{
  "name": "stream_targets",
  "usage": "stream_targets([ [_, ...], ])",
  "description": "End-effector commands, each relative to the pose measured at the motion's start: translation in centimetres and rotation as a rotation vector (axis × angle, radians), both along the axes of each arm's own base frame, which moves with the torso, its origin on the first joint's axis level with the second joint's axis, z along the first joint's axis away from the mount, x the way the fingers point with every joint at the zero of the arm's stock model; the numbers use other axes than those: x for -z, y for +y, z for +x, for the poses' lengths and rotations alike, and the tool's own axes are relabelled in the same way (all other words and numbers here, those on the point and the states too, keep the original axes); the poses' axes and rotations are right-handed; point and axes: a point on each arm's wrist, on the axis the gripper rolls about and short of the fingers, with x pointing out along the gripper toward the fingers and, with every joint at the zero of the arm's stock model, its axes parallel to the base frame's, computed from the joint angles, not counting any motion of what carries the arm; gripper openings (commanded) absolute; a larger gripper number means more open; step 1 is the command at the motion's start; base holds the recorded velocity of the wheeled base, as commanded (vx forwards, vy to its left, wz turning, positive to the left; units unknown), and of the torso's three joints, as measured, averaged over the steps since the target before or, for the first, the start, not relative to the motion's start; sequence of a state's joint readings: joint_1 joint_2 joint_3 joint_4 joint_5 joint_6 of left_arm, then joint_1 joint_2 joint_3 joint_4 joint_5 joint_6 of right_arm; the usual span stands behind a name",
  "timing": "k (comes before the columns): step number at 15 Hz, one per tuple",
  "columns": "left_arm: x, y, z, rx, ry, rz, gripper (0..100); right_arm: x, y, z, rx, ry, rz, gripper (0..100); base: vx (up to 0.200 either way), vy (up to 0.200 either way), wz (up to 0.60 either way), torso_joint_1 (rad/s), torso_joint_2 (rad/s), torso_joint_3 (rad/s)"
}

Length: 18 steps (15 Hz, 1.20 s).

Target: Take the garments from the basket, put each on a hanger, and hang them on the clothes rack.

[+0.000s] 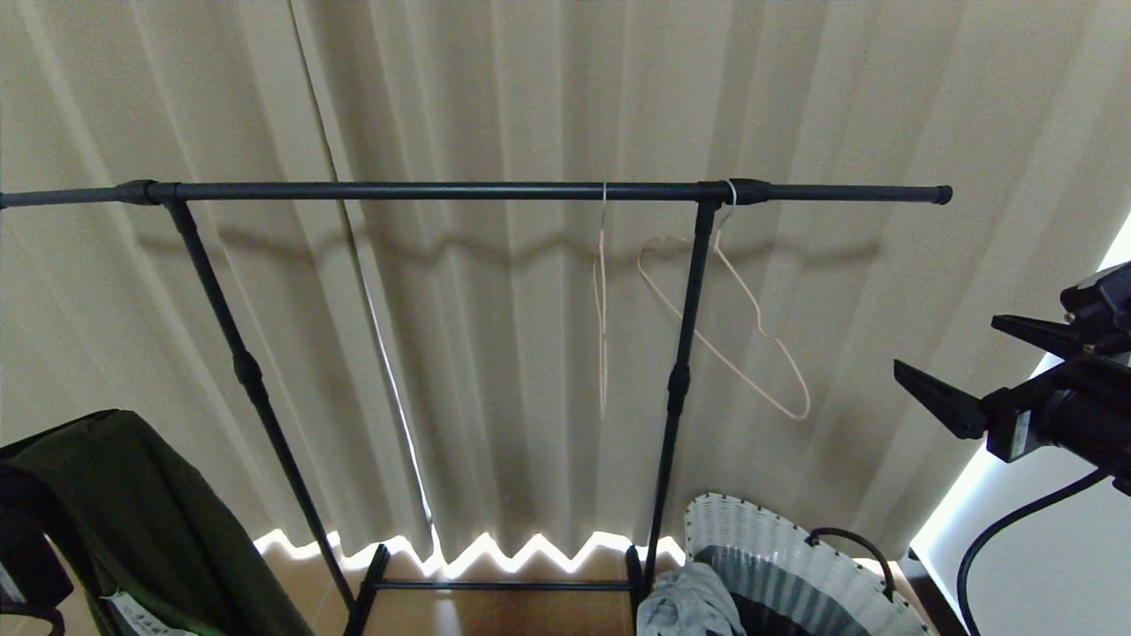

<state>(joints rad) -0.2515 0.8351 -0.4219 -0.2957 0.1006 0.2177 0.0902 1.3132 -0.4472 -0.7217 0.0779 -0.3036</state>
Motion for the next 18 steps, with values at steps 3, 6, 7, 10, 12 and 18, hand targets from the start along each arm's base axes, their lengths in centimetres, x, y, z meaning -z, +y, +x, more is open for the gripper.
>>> stream_targets([
  [3, 0.6, 0.0, 0.0, 0.000, 0.020, 0.005, 0, 0.7, 1.6, 0.6, -0.076, 0.059, -0.008, 100, 0.067, 0.000, 0.00, 0.001, 0.00, -0.001],
  [6, 0.9, 0.0, 0.1, 0.000, 0.030, 0.008, 0, -0.6, 2.7, 1.2, -0.121, 0.141, -0.020, 100, 0.000, 0.000, 0.00, 0.000, 0.00, 0.000],
  [7, 1.0, 0.0, 0.1, 0.000, 0.036, 0.010, 0, -1.3, 2.9, 1.4, -0.129, 0.178, -0.027, 100, 0.000, 0.000, 0.00, 0.000, 0.00, 0.000],
  [10, 1.7, 0.5, 0.3, -0.062, 0.063, 0.016, 0, -2.3, 4.0, 4.0, -0.121, 0.318, 0.019, 100, 0.000, 0.000, 0.00, 0.000, 0.00, 0.000],
  [12, 2.1, 0.8, 0.5, -0.089, 0.083, 0.019, 0, -2.6, 5.4, 5.3, -0.121, 0.368, 0.087, 100, 0.000, 0.000, 0.00, 0.000, 0.00, 0.000],
  [18, 2.3, 0.7, 0.3, -0.083, 0.085, 0.027, 0, -0.2, 7.7, 11.1, -0.030, 0.460, 0.081, 100, 0.000, 0.000, 0.00, 0.000, 0.00, 0.000],
])
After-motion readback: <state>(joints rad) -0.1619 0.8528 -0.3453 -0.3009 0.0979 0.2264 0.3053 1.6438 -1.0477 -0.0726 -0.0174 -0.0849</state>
